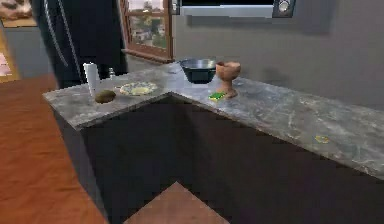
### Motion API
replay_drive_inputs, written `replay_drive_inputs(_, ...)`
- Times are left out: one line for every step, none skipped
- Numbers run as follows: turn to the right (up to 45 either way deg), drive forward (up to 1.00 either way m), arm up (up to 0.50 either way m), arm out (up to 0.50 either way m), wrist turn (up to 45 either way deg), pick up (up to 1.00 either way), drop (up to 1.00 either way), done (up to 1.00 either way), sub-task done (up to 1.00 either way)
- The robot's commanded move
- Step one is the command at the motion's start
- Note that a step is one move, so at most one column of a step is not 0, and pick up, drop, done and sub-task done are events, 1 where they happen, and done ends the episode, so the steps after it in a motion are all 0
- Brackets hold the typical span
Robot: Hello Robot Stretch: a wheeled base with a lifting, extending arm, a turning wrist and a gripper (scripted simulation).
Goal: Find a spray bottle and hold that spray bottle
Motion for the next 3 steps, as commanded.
replay_drive_inputs(33.0, 0.00, 0.00, 0.00, 0.0, 0.00, 0.00, 0.00, 0.00)
replay_drive_inputs(0.0, 0.65, 0.00, 0.00, 0.0, 0.00, 0.00, 0.00, 0.00)
replay_drive_inputs(0.0, 0.00, 0.50, 0.00, 0.0, 0.00, 0.00, 0.00, 0.00)
